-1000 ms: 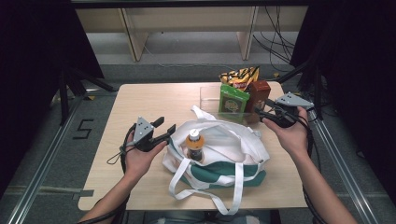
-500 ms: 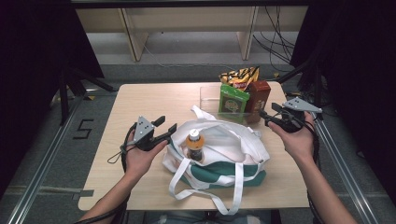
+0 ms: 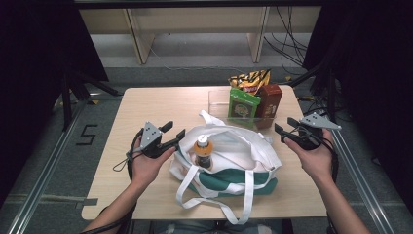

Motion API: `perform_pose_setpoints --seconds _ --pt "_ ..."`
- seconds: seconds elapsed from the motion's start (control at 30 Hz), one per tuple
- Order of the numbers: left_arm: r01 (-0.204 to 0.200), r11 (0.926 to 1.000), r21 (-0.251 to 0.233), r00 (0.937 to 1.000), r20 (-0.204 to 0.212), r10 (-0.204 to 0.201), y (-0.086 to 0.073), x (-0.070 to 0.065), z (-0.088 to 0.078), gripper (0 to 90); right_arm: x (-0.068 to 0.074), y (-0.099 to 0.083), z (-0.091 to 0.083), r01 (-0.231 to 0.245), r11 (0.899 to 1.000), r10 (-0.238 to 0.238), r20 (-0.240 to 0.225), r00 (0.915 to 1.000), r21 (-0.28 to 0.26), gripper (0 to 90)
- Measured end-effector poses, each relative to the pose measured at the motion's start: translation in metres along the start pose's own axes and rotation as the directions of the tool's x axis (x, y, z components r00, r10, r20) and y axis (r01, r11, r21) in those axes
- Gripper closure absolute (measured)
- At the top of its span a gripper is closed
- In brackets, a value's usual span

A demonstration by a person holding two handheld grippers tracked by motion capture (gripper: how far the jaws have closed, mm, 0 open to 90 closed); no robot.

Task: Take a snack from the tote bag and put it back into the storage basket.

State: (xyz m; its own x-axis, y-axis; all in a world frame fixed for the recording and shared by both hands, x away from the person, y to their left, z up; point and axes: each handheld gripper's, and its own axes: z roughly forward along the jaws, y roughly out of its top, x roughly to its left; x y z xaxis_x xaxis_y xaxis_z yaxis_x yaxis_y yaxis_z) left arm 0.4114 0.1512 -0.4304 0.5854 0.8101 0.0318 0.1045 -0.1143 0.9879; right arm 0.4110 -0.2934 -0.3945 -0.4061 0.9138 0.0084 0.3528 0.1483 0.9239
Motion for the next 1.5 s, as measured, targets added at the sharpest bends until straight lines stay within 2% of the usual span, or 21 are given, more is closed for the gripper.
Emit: perform_pose_setpoints --seconds 0.03,0.13,0.17,0.3,0.37,0.47,0.5,0.53,0.6,0.67,0.73,0.77,0.83,0.9,0.97,1.1,1.17,1.2,1.4,1.43,1.5 --pt "0.003 1.0000 -0.002 1.0000 -0.001 -0.003 0.000 0.000 0.000 43.3 0.000 -0.002 0.000 -0.001 1.000 0.002 0.007 1.0000 -0.021 43.4" --pt "0.002 1.0000 0.001 1.0000 0.001 -0.002 0.000 -0.001 0.000 43.3 -0.001 -0.008 -0.004 0.020 1.000 -0.020 -0.008 0.9998 0.010 43.3" --pt "-0.001 1.0000 0.003 1.0000 0.001 0.001 0.000 -0.001 0.001 43.3 0.001 -0.011 -0.006 -0.012 1.000 0.012 -0.005 0.9999 0.021 43.4" --pt "-0.010 0.9999 0.004 0.9999 0.004 0.010 0.000 -0.001 0.002 43.2 -0.002 -0.017 -0.013 -0.016 1.000 0.015 0.004 0.9999 0.019 43.4" --pt "-0.008 1.0000 0.005 1.0000 0.004 0.008 0.000 -0.002 0.003 43.2 -0.005 -0.019 -0.015 0.003 1.000 -0.003 0.002 1.0000 0.013 43.3" --pt "-0.007 1.0000 0.004 1.0000 0.002 0.006 0.000 -0.002 0.003 43.3 -0.006 -0.022 -0.019 -0.033 0.999 0.032 0.006 0.9995 0.013 43.2" --pt "-0.006 1.0000 0.004 1.0000 0.003 0.006 0.000 -0.002 0.003 43.2 -0.009 -0.023 -0.019 -0.008 1.000 0.008 0.004 1.0000 0.008 43.1" --pt "-0.008 1.0000 0.006 1.0000 0.003 0.008 0.000 -0.001 0.003 43.2 -0.008 -0.024 -0.023 -0.032 0.999 0.032 0.024 0.9992 0.019 43.1" --pt "-0.008 1.0000 0.006 1.0000 0.001 0.008 0.000 -0.001 0.002 43.2 -0.012 -0.026 -0.024 -0.012 1.000 0.012 0.036 0.9993 -0.001 43.1" --pt "-0.005 1.0000 0.004 1.0000 -0.002 0.005 0.000 0.000 0.002 43.2 -0.013 -0.026 -0.026 -0.035 0.999 0.035 0.042 0.9985 0.007 43.1" --pt "-0.006 0.9999 -0.016 1.0000 0.005 0.006 0.000 0.001 0.003 43.2 -0.015 -0.026 -0.026 -0.039 0.999 0.039 0.044 0.9983 -0.001 43.1" --pt "-0.005 1.0000 -0.001 1.0000 -0.004 0.005 0.000 0.000 0.002 43.2 -0.018 -0.026 -0.026 -0.011 1.000 0.012 0.039 0.9992 -0.011 43.1" --pt "-0.002 1.0000 -0.001 1.0000 -0.003 0.002 0.000 -0.001 0.002 43.2 -0.017 -0.027 -0.027 -0.033 0.999 0.033 0.043 0.9985 -0.007 43.1" --pt "-0.007 1.0000 -0.003 1.0000 0.001 0.007 0.001 -0.002 0.001 43.2 -0.018 -0.028 -0.025 -0.012 1.000 0.014 0.063 0.9979 -0.021 43.1" --pt "-0.009 1.0000 -0.003 1.0000 0.004 0.009 0.000 -0.002 0.001 43.1 -0.016 -0.029 -0.025 -0.049 0.999 0.050 0.066 0.9966 -0.020 43.1" --pt "-0.007 0.9999 -0.012 1.0000 0.007 0.007 0.002 -0.003 -0.002 43.1 -0.018 -0.029 -0.026 -0.021 1.000 0.022 0.072 0.9971 -0.016 43.0" --pt "-0.012 0.9998 -0.018 0.9999 0.009 0.012 0.003 -0.004 -0.003 43.1 -0.018 -0.031 -0.025 -0.031 0.999 0.033 0.078 0.9964 -0.026 43.0" --pt "-0.014 0.9997 -0.018 0.9998 0.011 0.014 0.004 -0.005 -0.004 43.1 -0.022 -0.031 -0.024 -0.005 1.000 0.007 0.076 0.9971 -0.026 43.0" --pt "-0.017 0.9996 -0.024 0.9992 0.035 0.018 0.007 -0.012 -0.004 42.9 -0.022 -0.034 -0.025 -0.027 0.999 0.030 0.096 0.9949 -0.033 42.9" --pt "-0.020 0.9996 -0.022 0.9990 0.041 0.021 0.008 -0.014 -0.003 42.9 -0.020 -0.033 -0.026 -0.057 0.998 0.058 0.088 0.9945 -0.018 42.9" --pt "-0.023 0.9994 -0.025 0.9982 0.055 0.024 0.008 -0.017 -0.003 42.8 -0.020 -0.033 -0.025 -0.052 0.998 0.054 0.091 0.9944 -0.027 42.8"
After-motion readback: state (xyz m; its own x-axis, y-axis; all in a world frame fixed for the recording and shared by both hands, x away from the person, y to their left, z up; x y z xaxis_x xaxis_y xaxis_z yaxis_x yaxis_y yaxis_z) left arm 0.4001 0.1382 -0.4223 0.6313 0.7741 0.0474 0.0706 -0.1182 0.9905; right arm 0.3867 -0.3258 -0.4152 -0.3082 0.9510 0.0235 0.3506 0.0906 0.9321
